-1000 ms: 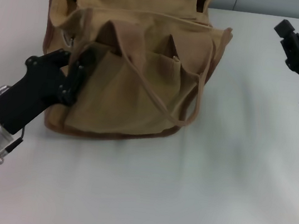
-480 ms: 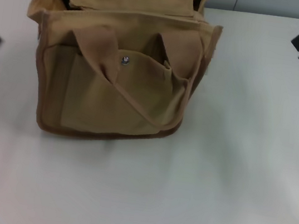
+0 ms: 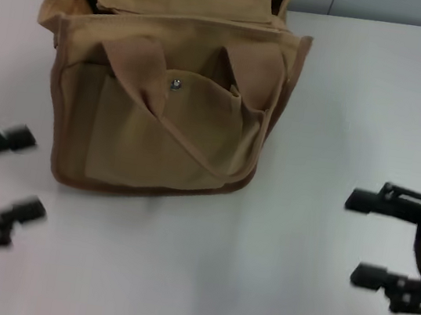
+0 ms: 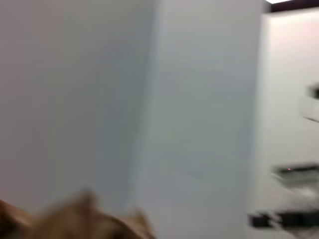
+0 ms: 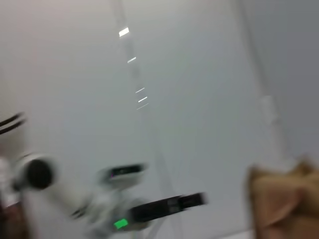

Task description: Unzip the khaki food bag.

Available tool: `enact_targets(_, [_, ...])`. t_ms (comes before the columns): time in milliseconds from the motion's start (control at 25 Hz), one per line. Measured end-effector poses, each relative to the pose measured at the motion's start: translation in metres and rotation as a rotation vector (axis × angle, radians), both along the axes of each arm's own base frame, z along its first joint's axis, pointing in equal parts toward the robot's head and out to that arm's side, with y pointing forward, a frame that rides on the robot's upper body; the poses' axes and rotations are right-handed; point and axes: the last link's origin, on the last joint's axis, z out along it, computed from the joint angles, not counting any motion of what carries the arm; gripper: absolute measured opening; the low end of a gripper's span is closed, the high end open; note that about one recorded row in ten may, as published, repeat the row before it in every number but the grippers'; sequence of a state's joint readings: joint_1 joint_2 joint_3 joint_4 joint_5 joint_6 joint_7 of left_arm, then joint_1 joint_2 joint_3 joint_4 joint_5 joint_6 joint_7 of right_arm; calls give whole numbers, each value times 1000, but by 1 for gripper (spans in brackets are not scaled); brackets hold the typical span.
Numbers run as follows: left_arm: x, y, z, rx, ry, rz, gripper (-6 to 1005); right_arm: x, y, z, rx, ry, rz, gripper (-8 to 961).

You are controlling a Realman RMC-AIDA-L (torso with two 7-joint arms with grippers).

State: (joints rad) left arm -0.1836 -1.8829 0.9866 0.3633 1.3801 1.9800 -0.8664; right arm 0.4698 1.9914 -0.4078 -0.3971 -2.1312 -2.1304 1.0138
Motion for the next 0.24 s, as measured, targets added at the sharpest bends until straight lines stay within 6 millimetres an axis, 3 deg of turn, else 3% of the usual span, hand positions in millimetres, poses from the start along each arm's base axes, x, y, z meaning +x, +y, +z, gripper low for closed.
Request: enact_targets(240, [7,6,-15,-155,51,-49,814,-12,5,-13,-62,-25,60,775])
